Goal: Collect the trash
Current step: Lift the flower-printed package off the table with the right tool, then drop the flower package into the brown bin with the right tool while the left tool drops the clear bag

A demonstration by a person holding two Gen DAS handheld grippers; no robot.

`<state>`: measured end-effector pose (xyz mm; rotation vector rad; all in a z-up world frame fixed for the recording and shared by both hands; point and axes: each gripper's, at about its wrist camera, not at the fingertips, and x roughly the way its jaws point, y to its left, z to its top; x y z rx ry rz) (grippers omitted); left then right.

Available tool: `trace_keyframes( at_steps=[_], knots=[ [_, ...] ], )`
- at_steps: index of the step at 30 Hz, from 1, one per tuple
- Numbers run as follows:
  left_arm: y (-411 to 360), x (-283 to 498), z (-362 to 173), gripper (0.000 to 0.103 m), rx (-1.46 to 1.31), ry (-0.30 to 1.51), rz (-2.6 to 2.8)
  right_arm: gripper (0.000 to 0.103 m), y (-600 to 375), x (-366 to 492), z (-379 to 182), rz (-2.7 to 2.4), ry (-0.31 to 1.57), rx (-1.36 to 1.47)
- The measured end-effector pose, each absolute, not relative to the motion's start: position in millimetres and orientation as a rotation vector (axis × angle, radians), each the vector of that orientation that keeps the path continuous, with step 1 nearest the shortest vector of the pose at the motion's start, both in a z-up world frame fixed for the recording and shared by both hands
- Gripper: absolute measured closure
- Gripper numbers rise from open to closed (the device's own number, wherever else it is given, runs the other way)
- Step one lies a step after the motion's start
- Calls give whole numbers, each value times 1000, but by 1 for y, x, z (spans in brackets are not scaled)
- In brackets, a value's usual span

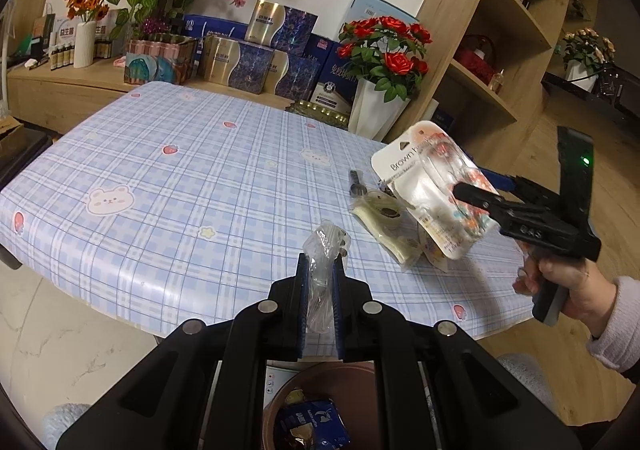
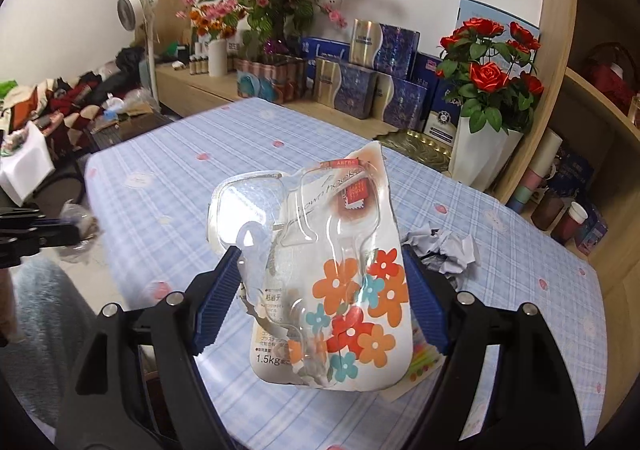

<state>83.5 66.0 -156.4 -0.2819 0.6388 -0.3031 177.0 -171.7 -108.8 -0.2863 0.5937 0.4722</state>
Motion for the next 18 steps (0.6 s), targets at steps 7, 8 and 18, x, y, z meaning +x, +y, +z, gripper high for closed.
trace_keyframes(
  at_steps=[7, 8, 18],
  knots=[
    [72, 64, -144, 92, -276, 606, -297, 25, -174, 124, -108, 518, 598, -256],
    [73, 62, -142, 92, -276, 603, -297, 25, -175, 118, -109, 522, 603, -252],
    [75, 38, -133, 92, -273, 581, -306, 25, -165, 50, -154, 611, 725, -279]
  ],
)
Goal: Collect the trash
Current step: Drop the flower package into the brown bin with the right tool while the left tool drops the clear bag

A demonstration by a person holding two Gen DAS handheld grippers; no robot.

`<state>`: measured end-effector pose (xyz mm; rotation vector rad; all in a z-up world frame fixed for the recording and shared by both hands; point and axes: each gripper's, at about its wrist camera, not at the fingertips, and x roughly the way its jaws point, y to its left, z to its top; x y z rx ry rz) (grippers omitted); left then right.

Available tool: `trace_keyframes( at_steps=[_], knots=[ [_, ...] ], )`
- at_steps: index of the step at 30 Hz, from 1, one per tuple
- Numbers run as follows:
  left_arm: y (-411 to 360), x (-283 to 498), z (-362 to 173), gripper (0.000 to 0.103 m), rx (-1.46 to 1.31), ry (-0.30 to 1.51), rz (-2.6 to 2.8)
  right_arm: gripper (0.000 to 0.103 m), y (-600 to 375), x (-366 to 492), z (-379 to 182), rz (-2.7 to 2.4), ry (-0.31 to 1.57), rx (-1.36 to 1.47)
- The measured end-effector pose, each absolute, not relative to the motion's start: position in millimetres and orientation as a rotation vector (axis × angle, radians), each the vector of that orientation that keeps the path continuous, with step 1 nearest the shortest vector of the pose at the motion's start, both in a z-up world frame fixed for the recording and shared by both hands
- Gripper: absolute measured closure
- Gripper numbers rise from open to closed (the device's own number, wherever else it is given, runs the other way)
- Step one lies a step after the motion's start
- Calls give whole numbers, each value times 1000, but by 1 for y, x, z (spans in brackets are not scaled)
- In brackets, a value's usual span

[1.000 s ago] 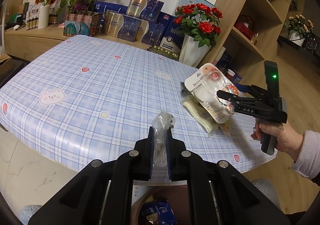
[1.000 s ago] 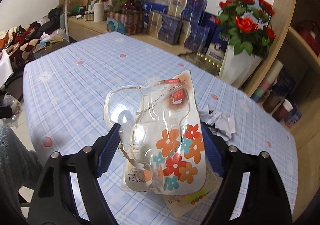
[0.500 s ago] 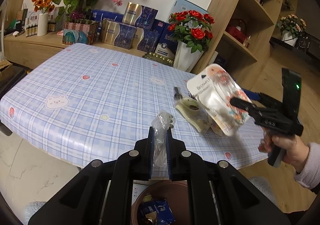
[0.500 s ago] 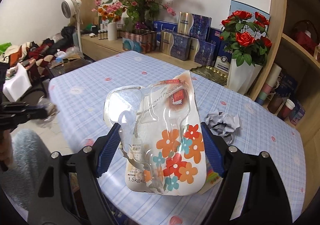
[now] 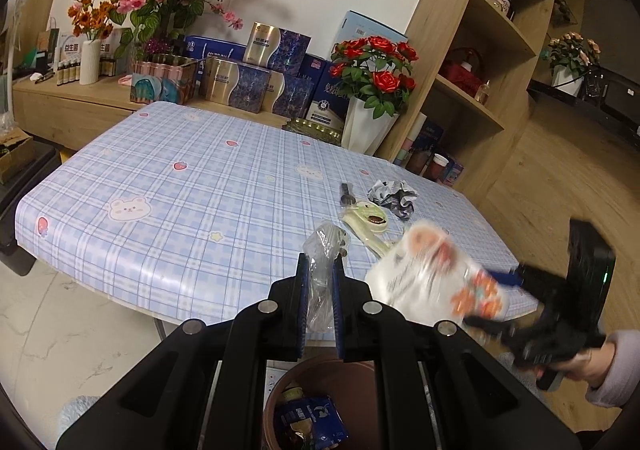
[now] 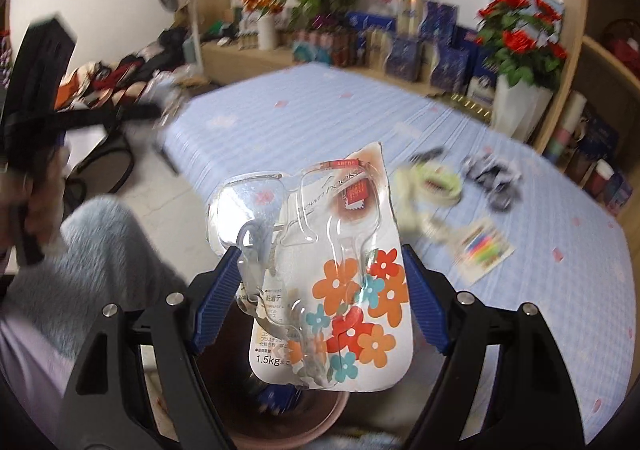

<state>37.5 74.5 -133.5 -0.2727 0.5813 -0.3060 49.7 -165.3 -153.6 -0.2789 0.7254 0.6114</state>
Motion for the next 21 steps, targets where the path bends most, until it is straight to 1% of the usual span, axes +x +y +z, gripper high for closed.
trace_keyframes(
  at_steps=[7, 13, 21],
  knots=[
    [75, 27, -141, 92, -288, 593, -307, 25, -144, 22, -215, 682, 913, -303],
    [77, 26, -145, 92, -285, 608, -305, 25, -131, 30, -266, 712, 1100, -238],
    [75, 31, -152, 92, -278, 633, -301, 24, -125, 41, -295, 715, 1197, -183]
  ],
)
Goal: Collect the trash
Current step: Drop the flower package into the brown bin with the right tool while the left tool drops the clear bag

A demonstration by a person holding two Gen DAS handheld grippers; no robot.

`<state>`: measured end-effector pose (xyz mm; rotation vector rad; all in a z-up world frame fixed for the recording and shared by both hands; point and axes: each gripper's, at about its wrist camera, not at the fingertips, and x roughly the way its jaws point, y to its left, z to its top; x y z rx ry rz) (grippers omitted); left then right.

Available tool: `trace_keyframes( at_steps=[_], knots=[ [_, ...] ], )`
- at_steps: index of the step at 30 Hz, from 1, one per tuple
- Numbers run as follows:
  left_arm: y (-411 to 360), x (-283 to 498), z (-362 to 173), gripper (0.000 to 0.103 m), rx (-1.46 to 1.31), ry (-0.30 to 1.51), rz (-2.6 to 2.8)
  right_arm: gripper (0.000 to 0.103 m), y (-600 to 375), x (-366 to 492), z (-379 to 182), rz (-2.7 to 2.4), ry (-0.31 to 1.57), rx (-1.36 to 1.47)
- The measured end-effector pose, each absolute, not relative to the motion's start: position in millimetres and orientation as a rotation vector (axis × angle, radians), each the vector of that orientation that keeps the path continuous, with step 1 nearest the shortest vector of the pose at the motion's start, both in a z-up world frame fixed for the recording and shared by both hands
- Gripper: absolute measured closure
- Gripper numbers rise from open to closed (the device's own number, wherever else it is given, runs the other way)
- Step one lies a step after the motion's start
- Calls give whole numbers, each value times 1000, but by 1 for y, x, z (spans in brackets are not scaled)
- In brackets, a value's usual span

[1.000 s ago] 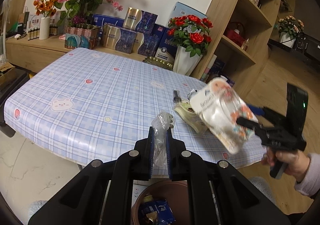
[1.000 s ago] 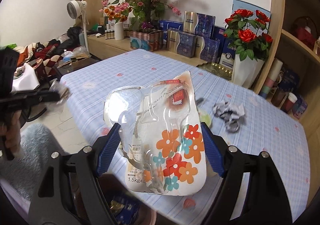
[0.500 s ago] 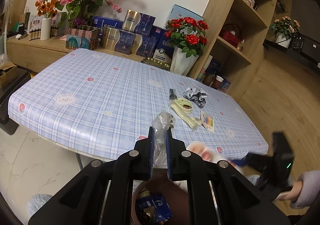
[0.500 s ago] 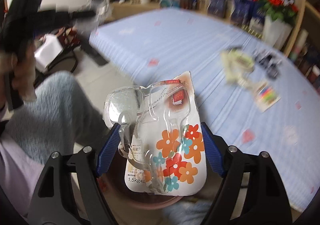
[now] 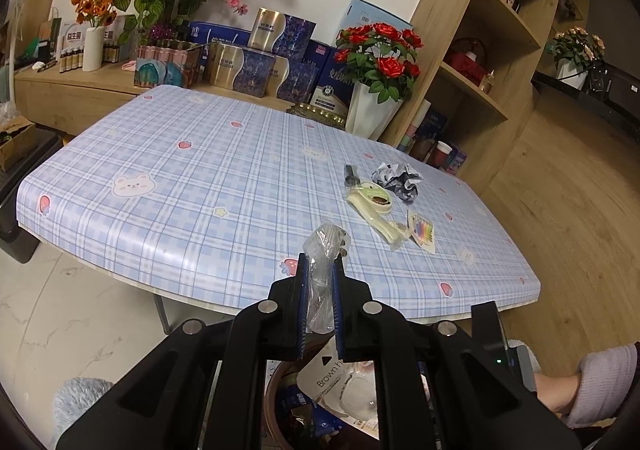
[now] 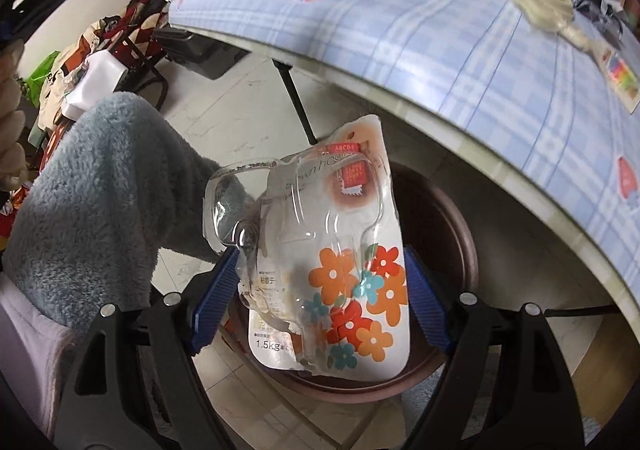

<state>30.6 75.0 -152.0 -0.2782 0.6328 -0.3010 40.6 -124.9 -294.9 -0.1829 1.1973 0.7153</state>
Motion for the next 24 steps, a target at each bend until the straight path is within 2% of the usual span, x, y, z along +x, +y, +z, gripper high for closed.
trace_keyframes(
  at_steps=[3, 5, 7, 10, 24],
  knots=[
    [73, 32, -156, 92, -279, 644, -303, 19, -126, 43, -306, 710, 1240, -153],
    [71, 33, -158, 92, -275, 651, -305, 12, -130, 47, -308, 708, 1244, -134],
    [69, 34, -160, 92, -270, 657, -307, 8, -134, 49, -303, 691, 1211, -111],
    [68, 35, -161, 92, -266, 664, -310, 6, -142, 49, -286, 670, 1135, -63],
    [24, 34, -191, 92, -211, 763, -397, 6, -199, 20, -200, 356, 578, -27]
  ],
)
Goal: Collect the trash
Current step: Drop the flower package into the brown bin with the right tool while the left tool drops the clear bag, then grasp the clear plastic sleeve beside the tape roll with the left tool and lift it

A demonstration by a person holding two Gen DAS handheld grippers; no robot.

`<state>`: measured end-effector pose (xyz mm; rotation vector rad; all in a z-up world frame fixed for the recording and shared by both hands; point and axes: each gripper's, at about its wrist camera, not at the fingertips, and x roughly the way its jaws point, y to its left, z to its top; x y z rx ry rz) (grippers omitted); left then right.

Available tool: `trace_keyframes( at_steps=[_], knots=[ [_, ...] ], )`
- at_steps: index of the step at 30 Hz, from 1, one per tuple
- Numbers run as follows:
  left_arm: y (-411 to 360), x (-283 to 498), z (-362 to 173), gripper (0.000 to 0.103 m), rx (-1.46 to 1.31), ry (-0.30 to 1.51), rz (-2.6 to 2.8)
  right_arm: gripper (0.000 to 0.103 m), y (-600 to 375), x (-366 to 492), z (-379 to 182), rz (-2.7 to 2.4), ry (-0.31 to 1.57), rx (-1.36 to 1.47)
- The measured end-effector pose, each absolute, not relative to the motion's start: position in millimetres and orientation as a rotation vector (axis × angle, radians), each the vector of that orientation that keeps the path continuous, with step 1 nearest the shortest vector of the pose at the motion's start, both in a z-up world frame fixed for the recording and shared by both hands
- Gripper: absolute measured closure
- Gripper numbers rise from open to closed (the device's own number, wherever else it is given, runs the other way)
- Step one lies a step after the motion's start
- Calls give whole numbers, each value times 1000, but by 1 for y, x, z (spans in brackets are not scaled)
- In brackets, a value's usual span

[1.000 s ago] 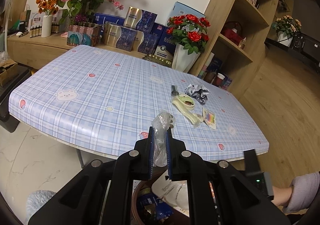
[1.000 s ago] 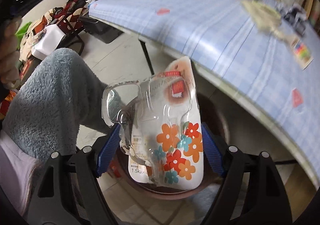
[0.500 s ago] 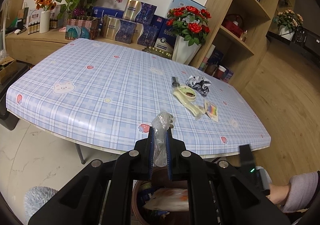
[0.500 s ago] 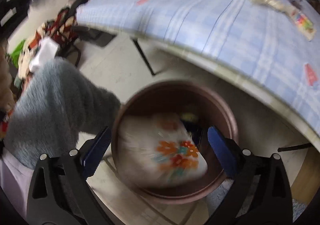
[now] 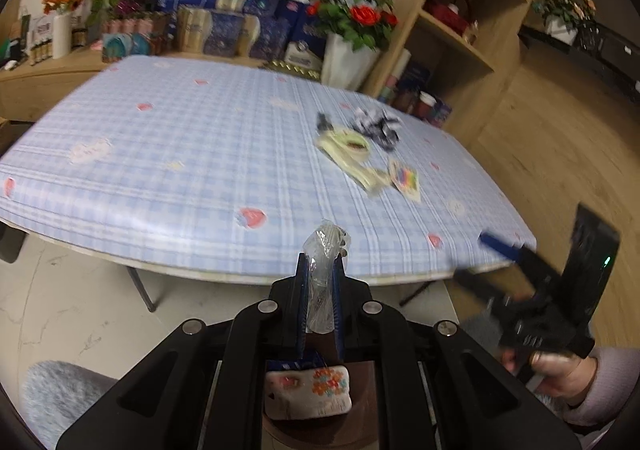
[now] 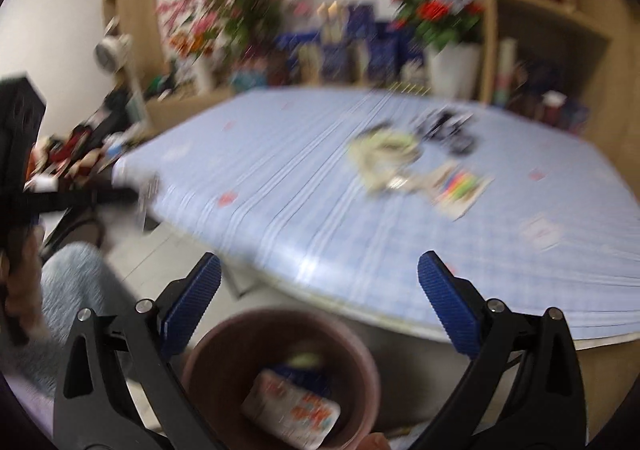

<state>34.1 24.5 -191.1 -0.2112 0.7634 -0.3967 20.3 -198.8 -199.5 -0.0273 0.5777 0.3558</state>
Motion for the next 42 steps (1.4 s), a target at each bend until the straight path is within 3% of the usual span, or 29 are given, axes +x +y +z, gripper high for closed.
trace_keyframes(
  at_steps=[5, 29, 31, 33, 36, 40, 42],
  knots=[
    [0, 33, -216, 92, -184, 838, -460, 6, -220, 15, -202, 228, 506, -66],
    [-79, 36, -338, 91, 85, 1332, -682, 6, -238, 18, -226, 160, 567, 25],
    [-80, 36, -339, 86, 96, 1338, -665, 6, -239, 18, -227, 161, 568, 24],
    [-78, 37, -335, 58, 93, 1310, -645, 6, -239, 18, -227, 162, 569, 21],
    [-70, 38, -322, 39, 53, 1247, -617, 6, -239, 18, -227, 162, 570, 22],
    [-50, 42, -306, 32, -25, 1155, -539, 6, -239, 17, -228, 159, 574, 23],
    [-40, 42, -294, 23, -59, 1095, -486, 6, -239, 18, -228, 159, 577, 23]
  ],
)
